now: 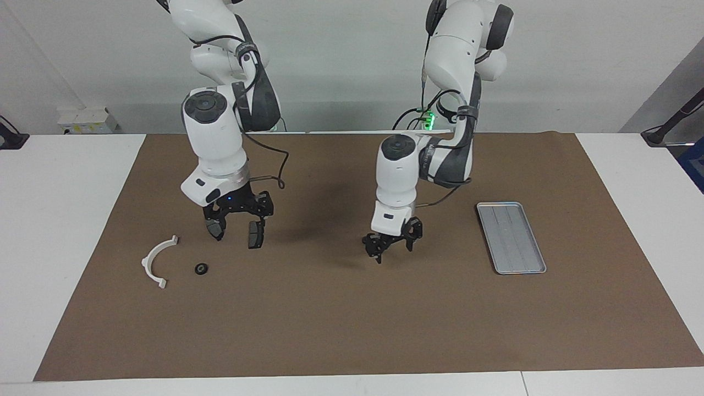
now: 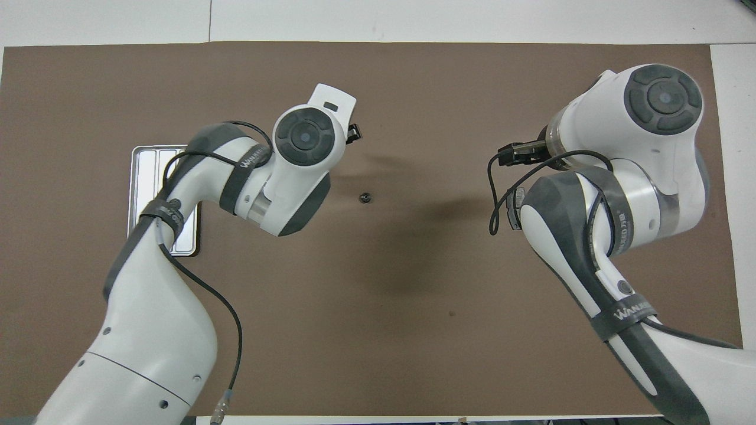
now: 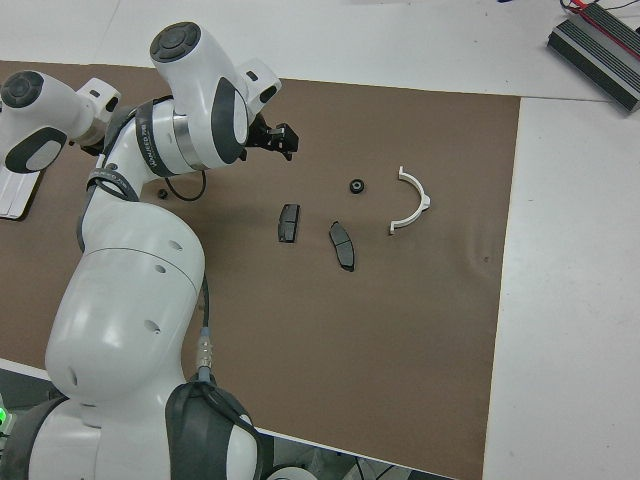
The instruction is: Place bearing gear from tray to pile
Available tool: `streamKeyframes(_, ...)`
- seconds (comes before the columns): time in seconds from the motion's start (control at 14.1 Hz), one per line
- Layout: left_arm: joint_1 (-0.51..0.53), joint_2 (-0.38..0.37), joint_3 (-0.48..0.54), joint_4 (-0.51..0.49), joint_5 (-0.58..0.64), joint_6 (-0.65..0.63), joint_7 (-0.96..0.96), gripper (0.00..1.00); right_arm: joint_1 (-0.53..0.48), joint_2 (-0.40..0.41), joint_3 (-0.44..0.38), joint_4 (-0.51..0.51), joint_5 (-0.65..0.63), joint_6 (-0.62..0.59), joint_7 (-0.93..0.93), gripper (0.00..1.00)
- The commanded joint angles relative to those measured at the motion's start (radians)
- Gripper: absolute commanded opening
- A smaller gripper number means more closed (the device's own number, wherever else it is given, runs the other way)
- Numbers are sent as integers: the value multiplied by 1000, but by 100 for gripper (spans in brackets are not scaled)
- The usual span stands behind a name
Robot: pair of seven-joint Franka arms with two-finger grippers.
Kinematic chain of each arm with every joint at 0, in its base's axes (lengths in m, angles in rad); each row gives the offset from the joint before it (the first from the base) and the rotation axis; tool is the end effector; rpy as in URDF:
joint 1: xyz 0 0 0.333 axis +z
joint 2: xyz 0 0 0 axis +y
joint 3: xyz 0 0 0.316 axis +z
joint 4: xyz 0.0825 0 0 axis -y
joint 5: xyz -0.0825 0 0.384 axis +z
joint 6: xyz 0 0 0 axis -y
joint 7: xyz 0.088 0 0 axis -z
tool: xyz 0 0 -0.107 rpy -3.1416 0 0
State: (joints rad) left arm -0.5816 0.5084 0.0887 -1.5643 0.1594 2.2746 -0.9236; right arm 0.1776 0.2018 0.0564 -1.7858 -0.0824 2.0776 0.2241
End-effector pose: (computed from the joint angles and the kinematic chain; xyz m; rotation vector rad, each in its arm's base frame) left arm 0.6228 -0.3409 0.3709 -3.0728 -0.5024 -0.4171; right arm 0.6104 0.1391 0.4477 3.0964 0.0697 0.1585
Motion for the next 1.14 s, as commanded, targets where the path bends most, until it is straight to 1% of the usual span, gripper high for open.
streamKeyframes(0.0,150,-106,-17,-2,9,-96,176,100,40,-18,5,-7,18,-19,118,100)
streamKeyframes(0.07,220,-138,-27,0,5,-136,275,100,65,-16,6,-7,18,-21,167,100)
streamKeyframes(0.14,277,-155,-29,1,-16,-165,380,100,88,-13,6,-7,18,-24,219,100)
streamKeyframes(0.28,357,-163,-11,10,-84,-196,610,100,134,-2,6,-6,19,-24,312,100)
streamKeyframes(0.35,431,-166,-15,-3,-124,-187,749,100,154,2,6,3,18,-25,349,100)
streamKeyframes(0.43,475,-166,-15,-3,-154,-188,860,100,167,19,6,25,18,-42,380,100)
streamKeyframes(0.5,496,-166,-12,-2,-167,-193,906,100,186,34,6,51,19,-59,411,100)
streamKeyframes(0.64,509,-166,-10,4,-167,-204,913,100,220,73,6,104,20,-83,477,100)
streamKeyframes(0.78,510,-179,-10,-2,-169,-208,911,100,258,105,6,135,20,-77,556,100)
streamKeyframes(0.92,510,-205,-12,-3,-169,-242,911,100,286,139,6,169,21,-65,613,100)
streamKeyframes(1.06,511,-250,-10,-13,-169,-286,916,100,301,168,6,198,33,-64,638,100)
